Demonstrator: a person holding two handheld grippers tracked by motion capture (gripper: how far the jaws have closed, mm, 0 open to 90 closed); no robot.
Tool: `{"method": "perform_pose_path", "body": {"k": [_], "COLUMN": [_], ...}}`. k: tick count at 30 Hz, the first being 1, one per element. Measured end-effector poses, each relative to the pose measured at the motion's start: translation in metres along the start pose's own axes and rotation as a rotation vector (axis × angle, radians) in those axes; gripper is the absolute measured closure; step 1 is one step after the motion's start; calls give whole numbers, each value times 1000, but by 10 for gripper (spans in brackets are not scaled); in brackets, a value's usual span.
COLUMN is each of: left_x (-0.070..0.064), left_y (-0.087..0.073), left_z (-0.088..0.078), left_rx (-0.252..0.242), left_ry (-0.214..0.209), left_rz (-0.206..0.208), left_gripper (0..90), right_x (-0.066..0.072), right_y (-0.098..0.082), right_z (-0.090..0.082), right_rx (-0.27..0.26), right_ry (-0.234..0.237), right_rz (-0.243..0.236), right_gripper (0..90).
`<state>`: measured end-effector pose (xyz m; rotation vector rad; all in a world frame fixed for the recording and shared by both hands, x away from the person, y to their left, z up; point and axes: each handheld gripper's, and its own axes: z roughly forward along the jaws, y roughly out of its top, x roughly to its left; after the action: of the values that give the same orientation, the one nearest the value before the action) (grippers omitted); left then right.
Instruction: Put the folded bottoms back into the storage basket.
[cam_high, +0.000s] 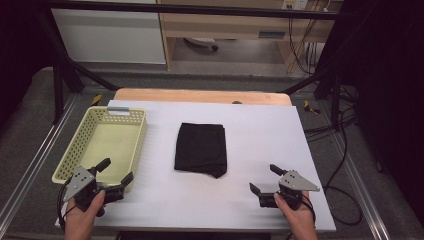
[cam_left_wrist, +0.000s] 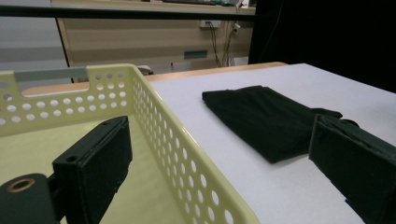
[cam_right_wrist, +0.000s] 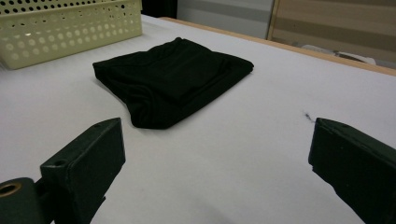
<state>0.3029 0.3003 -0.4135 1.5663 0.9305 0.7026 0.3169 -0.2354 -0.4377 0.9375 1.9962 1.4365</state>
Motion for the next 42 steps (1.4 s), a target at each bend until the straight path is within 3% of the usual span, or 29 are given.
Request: {"method": "perform_pose_path", "body": {"k": [4, 8, 13, 15, 16, 19, 24, 28, 31, 34, 42], "left_x": [-4, -11, -31, -47, -47, -64, -84, -92, -97, -101, -93], "left_y": [0, 6, 20, 27, 27, 30, 23, 16, 12, 8, -5], "left_z": [1, 0, 4, 10, 10, 19, 38, 54, 63, 72, 93], "left_rx": [-5, -26, -19, 6, 6, 40, 118, 178, 207, 249, 338], "left_ry": [-9, 11, -32, -74, -74, -114, -158, -180, -185, -191, -194], "left_rz": [-2, 10, 52, 90, 90, 109, 131, 103, 110, 143, 110], "left_gripper": [58, 58, 57, 52, 51, 49, 52, 61, 65, 65, 124], "right_x": [0, 1, 2, 2, 2, 2, 3, 4, 5, 6, 7], "right_y": [0, -1, 0, 0, 0, -1, -1, -1, -1, -1, 0], "right_z": [0, 1, 3, 3, 3, 3, 4, 5, 5, 6, 6], "right_rx": [2, 14, 20, 20, 20, 23, 29, 32, 34, 34, 39], "right_ry": [-1, 0, 1, 1, 1, 1, 5, 9, 13, 16, 21], "right_rz": [-1, 1, 5, 8, 8, 15, 17, 16, 15, 14, 15], "right_gripper": [40, 39, 34, 34, 34, 33, 33, 33, 33, 33, 32]}}
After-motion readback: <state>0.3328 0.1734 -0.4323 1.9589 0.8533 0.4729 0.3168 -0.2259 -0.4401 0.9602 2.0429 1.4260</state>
